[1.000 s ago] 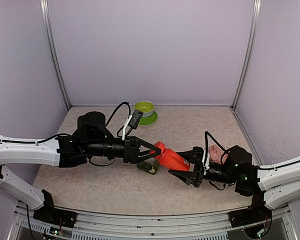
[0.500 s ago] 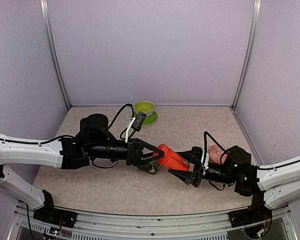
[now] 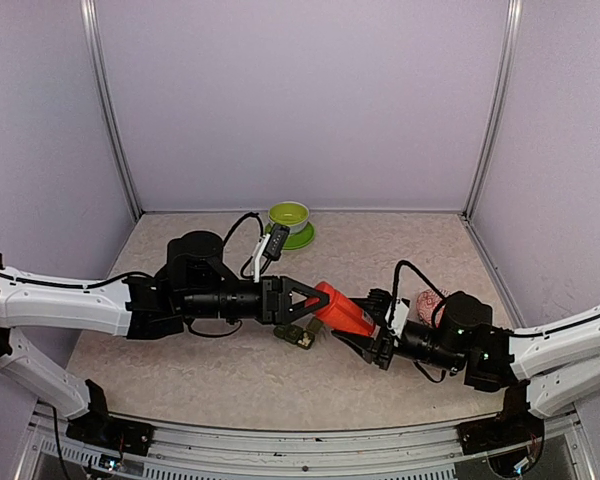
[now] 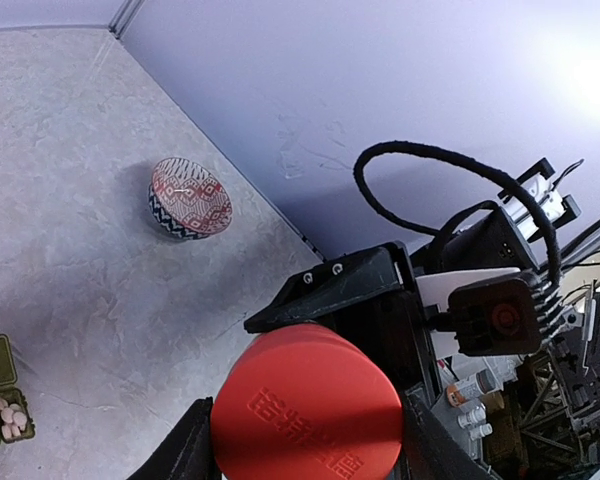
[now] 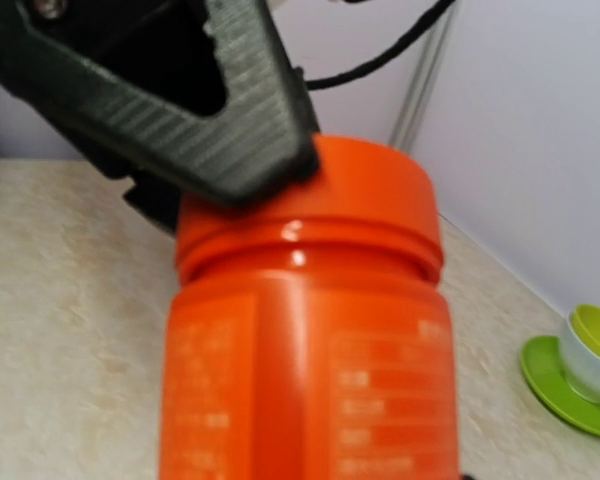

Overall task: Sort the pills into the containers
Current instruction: Screw the lid of the pill bottle onto the pill bottle.

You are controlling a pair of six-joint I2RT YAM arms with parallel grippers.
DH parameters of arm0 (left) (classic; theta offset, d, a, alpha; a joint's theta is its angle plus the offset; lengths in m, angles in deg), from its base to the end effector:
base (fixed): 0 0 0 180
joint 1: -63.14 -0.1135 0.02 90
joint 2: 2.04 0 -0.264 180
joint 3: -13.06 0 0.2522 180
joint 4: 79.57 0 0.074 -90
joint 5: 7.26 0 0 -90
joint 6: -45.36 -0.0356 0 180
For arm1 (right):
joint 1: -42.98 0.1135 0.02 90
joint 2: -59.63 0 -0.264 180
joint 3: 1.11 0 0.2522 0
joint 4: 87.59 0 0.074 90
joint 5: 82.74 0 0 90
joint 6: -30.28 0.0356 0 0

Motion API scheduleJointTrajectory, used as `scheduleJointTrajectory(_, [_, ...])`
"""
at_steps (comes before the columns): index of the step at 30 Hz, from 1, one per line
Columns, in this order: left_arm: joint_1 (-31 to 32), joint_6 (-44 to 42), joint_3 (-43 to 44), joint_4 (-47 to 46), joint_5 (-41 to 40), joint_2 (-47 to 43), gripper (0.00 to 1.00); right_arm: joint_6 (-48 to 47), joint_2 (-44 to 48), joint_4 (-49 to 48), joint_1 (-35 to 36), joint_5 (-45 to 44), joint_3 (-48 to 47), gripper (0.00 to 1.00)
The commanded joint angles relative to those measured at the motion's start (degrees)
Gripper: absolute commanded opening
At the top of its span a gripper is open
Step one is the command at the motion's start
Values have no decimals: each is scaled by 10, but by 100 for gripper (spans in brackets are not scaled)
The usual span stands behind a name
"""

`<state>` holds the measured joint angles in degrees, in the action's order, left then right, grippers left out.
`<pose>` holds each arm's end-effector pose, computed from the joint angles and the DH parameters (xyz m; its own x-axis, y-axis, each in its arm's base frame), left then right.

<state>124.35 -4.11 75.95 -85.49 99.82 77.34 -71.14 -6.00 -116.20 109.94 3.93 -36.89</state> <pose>0.1446 -0.2849 0.2816 -0.7019 -0.0125 -0.7122 0.6850 0.2621 -0.6798 0.0956 0.2194 0.2261 0.1691 -0.1075 -0.9797 -0.8799 0.4314 -0.1992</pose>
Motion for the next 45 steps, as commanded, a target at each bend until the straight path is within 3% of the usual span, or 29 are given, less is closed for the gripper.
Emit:
scheduleJointTrajectory(1, [7, 29, 10, 6, 12, 21, 47, -31, 1, -20, 19, -49, -22, 2])
scheduleJointTrajectory(7, [6, 25, 31, 27, 45, 40, 47, -78, 1, -24, 44, -98, -18, 2])
scheduleJointTrajectory(13, [6, 14, 17, -21, 84, 47, 50, -53, 9, -35, 47, -87, -14, 2])
scheduleJointTrajectory(26, [5, -30, -4, -32, 61, 2, 75, 7, 36, -32, 47, -67, 6, 1])
scheduleJointTrajectory(28, [6, -36, -5, -28, 51, -13, 82, 10, 38, -29, 47, -68, 6, 1])
scheduleJointTrajectory(30, [6, -45, -6, -19, 34, -26, 97, 15, 39, -23, 46, -76, 4, 1])
scheduleJointTrajectory(31, [6, -50, -7, -15, 24, -34, 99, 20, 40, -17, 47, -80, 1, 1])
scheduleJointTrajectory(45, [5, -41, -17, -22, -17, -43, 99, 70, 11, 9, 50, -83, -44, 0])
